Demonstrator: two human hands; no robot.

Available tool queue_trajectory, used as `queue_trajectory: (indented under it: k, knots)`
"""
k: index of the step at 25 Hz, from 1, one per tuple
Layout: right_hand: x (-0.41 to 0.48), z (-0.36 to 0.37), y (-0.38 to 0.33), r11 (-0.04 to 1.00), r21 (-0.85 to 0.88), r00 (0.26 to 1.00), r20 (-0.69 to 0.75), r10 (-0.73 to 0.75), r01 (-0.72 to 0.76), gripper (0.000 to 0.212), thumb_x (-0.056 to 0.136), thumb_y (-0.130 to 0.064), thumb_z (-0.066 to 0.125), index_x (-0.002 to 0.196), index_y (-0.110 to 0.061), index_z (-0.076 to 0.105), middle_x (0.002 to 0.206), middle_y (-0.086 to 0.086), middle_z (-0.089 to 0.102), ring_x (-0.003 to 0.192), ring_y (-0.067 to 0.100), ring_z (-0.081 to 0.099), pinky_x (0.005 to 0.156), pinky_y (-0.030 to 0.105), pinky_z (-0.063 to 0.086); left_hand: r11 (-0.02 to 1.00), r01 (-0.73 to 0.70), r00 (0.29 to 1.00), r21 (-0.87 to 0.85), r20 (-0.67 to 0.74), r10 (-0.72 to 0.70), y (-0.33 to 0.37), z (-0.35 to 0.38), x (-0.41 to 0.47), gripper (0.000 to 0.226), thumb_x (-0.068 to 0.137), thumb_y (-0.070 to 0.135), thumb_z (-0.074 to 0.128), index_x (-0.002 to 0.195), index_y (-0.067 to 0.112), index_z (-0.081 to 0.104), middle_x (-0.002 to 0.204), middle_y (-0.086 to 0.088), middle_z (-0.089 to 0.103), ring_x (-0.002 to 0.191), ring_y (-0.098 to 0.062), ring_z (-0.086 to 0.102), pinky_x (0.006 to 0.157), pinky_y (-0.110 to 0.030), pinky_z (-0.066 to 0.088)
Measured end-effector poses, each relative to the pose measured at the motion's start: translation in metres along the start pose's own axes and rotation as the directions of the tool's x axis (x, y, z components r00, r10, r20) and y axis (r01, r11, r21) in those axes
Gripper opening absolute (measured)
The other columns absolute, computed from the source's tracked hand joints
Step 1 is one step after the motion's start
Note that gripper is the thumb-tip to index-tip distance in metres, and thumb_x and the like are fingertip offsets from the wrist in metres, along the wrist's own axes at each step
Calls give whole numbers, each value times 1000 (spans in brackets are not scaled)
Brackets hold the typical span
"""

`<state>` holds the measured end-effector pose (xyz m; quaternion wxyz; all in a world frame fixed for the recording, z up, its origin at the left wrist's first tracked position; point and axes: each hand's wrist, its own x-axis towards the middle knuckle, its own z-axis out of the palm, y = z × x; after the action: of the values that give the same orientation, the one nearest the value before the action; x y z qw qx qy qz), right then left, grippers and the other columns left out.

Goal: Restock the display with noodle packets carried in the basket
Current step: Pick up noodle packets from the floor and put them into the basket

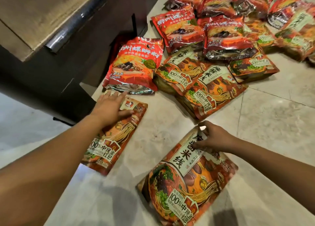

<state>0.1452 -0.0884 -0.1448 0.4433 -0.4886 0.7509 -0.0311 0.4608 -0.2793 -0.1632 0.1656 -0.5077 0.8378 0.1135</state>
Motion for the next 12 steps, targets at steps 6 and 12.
queue_trajectory:
  k: [6, 12]
  knots:
    - [3, 0, 18, 971, 212, 994, 22, 110, -112, 58, 69, -22, 88, 114, -13, 53, 94, 12, 67, 80, 32, 71, 73, 49, 59, 973, 220, 975, -67, -9, -222, 10, 22, 2, 81, 91, 71, 37, 157, 33, 8, 164, -18, 2, 147, -46, 8, 119, -54, 13]
    - [-6, 8, 13, 939, 298, 984, 7, 180, -174, 45, 75, -11, 84, 109, -5, 56, 71, 8, 62, 45, 12, 60, 40, 21, 43, 947, 304, 948, -99, -62, -311, 15, 12, 1, 99, 81, 78, 49, 156, 25, 14, 151, -24, 34, 131, -44, 36, 104, -48, 31]
